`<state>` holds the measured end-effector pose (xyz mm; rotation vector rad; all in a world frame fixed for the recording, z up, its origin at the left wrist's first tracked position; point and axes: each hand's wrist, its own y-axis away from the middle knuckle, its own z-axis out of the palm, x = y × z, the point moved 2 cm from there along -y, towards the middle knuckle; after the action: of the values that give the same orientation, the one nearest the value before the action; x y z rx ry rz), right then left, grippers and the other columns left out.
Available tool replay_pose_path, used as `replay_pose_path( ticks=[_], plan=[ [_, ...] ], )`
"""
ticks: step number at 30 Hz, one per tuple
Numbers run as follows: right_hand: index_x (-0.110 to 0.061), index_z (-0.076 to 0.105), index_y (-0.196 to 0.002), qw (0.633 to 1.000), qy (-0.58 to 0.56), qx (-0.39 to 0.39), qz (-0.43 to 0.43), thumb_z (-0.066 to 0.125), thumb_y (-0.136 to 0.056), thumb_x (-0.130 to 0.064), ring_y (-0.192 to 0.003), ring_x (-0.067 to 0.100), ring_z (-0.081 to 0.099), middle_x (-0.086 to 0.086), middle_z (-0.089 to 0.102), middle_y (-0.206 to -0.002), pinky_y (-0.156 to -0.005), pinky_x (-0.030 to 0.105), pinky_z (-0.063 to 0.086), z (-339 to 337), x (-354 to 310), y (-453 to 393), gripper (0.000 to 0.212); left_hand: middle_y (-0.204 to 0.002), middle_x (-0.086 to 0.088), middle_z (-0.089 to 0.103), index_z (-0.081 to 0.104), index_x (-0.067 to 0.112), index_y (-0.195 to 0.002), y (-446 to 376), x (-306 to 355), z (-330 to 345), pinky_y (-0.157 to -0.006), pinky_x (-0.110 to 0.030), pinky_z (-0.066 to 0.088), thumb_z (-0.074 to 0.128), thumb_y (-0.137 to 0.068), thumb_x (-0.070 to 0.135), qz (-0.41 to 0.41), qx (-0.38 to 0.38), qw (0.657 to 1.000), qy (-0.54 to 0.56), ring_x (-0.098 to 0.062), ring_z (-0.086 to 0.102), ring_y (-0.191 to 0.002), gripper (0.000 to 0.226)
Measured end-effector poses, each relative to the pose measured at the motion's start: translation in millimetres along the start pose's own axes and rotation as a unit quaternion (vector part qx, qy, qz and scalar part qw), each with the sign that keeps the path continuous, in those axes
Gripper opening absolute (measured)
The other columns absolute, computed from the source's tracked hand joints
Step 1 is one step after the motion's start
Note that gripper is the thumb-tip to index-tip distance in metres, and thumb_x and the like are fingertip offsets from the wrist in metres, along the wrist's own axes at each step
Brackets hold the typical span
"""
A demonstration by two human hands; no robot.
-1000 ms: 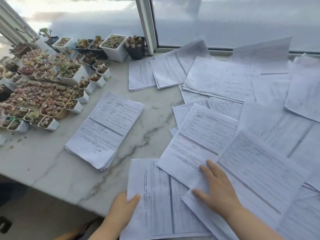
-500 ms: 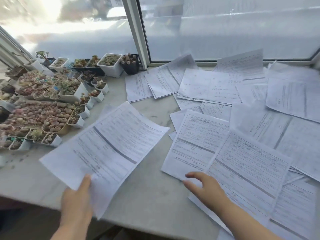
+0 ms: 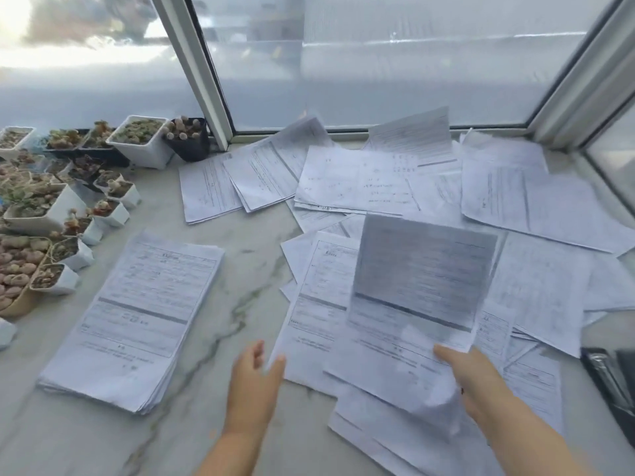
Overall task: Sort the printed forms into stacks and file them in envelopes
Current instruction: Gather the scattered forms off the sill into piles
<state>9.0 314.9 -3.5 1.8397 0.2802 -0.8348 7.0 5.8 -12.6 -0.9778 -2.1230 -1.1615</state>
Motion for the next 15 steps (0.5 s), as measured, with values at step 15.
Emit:
replay_pose_path(
  ticks=[15],
  plan=[
    [-0.011, 0.065, -0.111, 0.996, 0.002, -0.088, 0.018, 0.061, -0.086, 0.004, -0.09, 0.032, 0.07, 0.008, 0.075, -0.096, -0.071, 0.039, 0.054, -40, 28, -58, 0.029, -0.111, -0.002, 0.049, 0.048, 0.024, -0.096, -41, 24, 46, -0.088, -0.031, 0.043, 0.078, -0.066, 0.041, -0.042, 0.006, 0.956, -0.291, -0.025, 0.048, -0.112, 0.046]
  ],
)
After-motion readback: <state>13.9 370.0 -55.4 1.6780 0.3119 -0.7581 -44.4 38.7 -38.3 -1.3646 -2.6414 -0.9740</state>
